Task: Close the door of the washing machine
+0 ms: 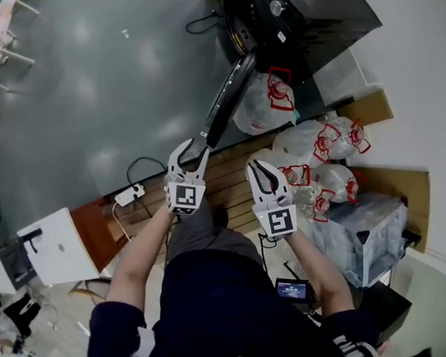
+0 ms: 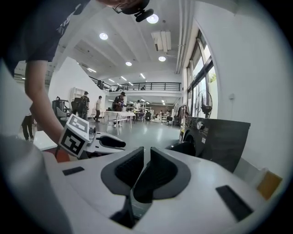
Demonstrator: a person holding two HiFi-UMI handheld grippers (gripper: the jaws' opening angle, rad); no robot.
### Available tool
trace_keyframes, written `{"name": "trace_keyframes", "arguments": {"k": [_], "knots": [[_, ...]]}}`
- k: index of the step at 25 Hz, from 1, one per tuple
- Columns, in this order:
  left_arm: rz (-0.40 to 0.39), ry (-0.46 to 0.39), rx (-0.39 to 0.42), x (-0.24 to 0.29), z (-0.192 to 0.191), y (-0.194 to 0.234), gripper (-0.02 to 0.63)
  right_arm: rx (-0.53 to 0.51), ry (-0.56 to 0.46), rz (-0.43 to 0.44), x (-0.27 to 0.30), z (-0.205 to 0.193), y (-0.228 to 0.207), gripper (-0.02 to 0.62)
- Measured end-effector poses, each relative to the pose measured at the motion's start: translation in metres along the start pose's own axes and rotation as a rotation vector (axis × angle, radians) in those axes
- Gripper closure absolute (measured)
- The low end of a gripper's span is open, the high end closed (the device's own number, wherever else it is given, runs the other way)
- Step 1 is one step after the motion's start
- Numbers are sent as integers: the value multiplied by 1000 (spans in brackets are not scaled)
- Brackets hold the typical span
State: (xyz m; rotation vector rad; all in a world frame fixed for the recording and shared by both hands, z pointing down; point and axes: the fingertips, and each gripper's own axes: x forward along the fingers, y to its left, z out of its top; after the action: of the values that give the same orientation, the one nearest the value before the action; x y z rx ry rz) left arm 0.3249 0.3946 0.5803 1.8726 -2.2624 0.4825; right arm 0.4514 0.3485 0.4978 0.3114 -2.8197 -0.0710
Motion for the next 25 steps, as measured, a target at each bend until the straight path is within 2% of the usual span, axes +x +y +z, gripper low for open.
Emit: {"name": "trace_keyframes", "arguments": {"k": [4, 10, 16, 21, 25], "knots": [[-114, 100, 44, 48, -39, -7, 410, 47, 87, -64, 27, -5, -19, 532], [-152, 184, 98, 76, -80, -20, 411, 69, 138, -130, 46, 6, -35, 532], [-124, 215, 125, 86, -94, -41, 425, 63, 199, -142, 40, 5, -48, 532], [-55, 238, 125, 96, -104, -51, 440, 90, 232, -143, 32, -4, -63, 532], [-11, 254, 149, 109, -109, -53, 440, 96, 275, -107, 37, -20, -67, 532]]}}
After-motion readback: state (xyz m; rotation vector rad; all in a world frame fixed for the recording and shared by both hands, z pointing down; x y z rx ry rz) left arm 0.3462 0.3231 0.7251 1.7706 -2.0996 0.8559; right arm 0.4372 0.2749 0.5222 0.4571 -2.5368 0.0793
